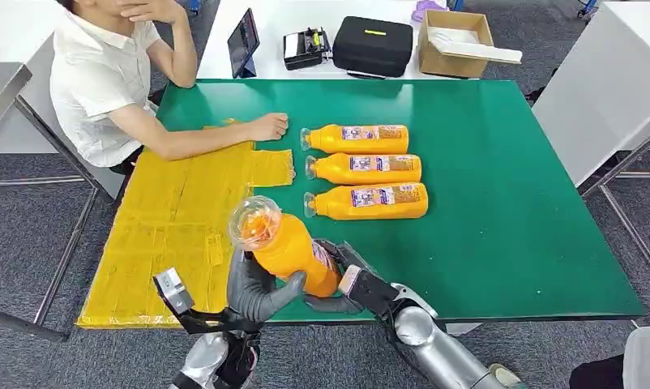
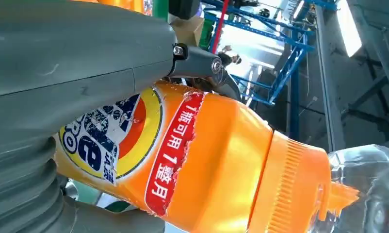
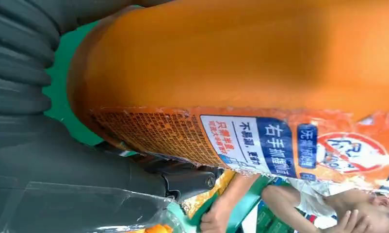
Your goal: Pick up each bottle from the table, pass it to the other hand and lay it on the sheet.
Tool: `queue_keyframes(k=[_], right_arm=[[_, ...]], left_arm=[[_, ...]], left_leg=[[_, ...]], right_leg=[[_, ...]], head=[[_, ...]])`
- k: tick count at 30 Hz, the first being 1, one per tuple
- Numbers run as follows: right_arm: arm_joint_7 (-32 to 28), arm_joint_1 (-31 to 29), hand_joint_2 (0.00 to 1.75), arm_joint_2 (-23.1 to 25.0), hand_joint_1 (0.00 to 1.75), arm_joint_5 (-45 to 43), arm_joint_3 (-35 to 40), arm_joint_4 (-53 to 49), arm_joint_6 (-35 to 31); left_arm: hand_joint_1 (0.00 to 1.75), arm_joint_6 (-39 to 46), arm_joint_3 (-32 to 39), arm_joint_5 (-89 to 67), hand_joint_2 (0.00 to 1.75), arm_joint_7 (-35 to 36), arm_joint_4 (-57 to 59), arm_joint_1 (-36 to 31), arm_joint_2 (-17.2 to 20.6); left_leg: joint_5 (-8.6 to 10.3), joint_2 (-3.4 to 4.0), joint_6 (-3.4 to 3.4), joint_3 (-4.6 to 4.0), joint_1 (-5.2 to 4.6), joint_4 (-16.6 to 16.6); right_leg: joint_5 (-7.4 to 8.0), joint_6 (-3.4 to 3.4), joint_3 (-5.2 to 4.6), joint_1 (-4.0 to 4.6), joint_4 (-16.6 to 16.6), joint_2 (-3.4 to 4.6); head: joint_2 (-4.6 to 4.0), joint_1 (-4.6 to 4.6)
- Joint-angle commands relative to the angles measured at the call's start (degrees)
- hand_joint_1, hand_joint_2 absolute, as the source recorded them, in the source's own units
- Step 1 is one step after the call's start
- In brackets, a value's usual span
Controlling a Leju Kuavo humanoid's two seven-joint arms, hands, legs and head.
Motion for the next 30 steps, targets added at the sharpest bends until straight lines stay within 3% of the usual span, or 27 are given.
queue_keyframes(k=[1, 3, 9, 10, 12, 16, 18, 28, 30], right_arm=[[0.9, 1.3, 1.75, -0.2, 0.0, 1.3, -2.6, 1.2, -2.6], [0.8, 4.1, 1.75, -0.4, 0.0, 5.0, -5.0, -0.3, -7.4], [0.7, 4.8, 1.75, -0.4, 0.0, 5.4, -5.6, -1.1, -7.7], [-0.6, 5.7, 1.75, 0.7, 0.0, 7.5, -6.9, -2.2, -11.3], [-2.1, 7.8, 1.75, 2.4, 0.0, 4.8, -9.5, -5.1, -11.4], [0.0, 8.9, 1.75, 4.7, 0.0, 6.4, -14.7, -7.5, -18.5], [-1.2, 9.1, 1.75, 6.7, 0.0, 1.1, -17.5, -7.4, -17.3], [-1.2, 9.3, 1.75, 7.8, 0.0, 0.4, -18.7, -7.4, -18.5], [-1.0, 9.6, 1.75, 8.7, 0.0, 1.5, -20.0, -7.2, -22.7]], left_arm=[[1.75, 10.9, -0.6, -7.1, 1.75, -0.1, 4.0, -0.9, -0.1], [1.75, 19.2, 0.6, -12.7, 1.75, -1.3, 2.1, -0.3, 0.1], [1.75, 19.3, 0.8, -12.8, 1.75, -1.1, 1.1, 0.0, 0.3], [1.75, 21.8, 1.4, -13.8, 1.75, -1.3, 0.6, 0.5, 0.0], [1.75, 23.6, 1.8, -14.6, 1.75, -1.6, -1.5, 1.4, 0.6], [1.75, 21.7, 2.8, -10.3, 1.75, -0.7, -7.9, 4.6, 2.3], [1.75, 19.7, 2.8, -7.4, 1.75, 0.7, -9.6, 5.5, 3.1], [1.75, 19.5, 3.0, -6.2, 1.75, 1.0, -9.8, 5.6, 3.3], [1.75, 27.8, 2.2, -13.9, 1.75, 0.2, -8.9, 5.1, 4.0]], left_leg=[[-0.04, 0.05, -0.01, 0.16, 0.02, 0.0], [-0.07, 0.0, -0.01, 0.23, 0.05, 0.0], [-0.1, 0.19, -0.03, 0.16, 0.04, 0.0], [-0.16, 0.21, -0.04, 0.27, 0.07, 0.0], [-0.08, 0.08, -0.03, 0.15, 0.04, 0.0], [-0.14, 0.21, -0.04, 0.18, 0.03, 0.0], [-0.33, 0.4, -0.07, 0.45, 0.11, 0.1], [-0.1, 0.18, -0.04, 0.2, 0.06, 0.0], [-0.11, 0.17, -0.04, 0.23, 0.07, 0.0]], right_leg=[[-0.03, -0.15, 0.17, 0.05, -0.1, -0.02], [-0.07, -0.2, 0.28, 0.09, -0.1, -0.09], [-0.04, -0.21, 0.14, 0.08, 0.0, 0.1], [-0.1, -0.3, 0.27, 0.13, 0.0, 0.09], [-0.06, -0.2, 0.15, 0.08, 0.0, 0.0], [-0.09, -0.23, 0.13, 0.07, 0.0, 0.11], [-0.22, -0.46, 0.39, 0.19, 0.1, 0.22], [-0.05, -0.25, 0.18, 0.11, 0.0, 0.08], [-0.07, -0.27, 0.23, 0.11, 0.0, 0.06]], head=[[0.0, 0.0], [0.0, 0.0], [0.0, -0.04], [0.0, 0.0], [0.0, 0.0], [0.0, 0.0], [0.0, 0.0], [0.0, 0.0], [0.0, 0.0]])
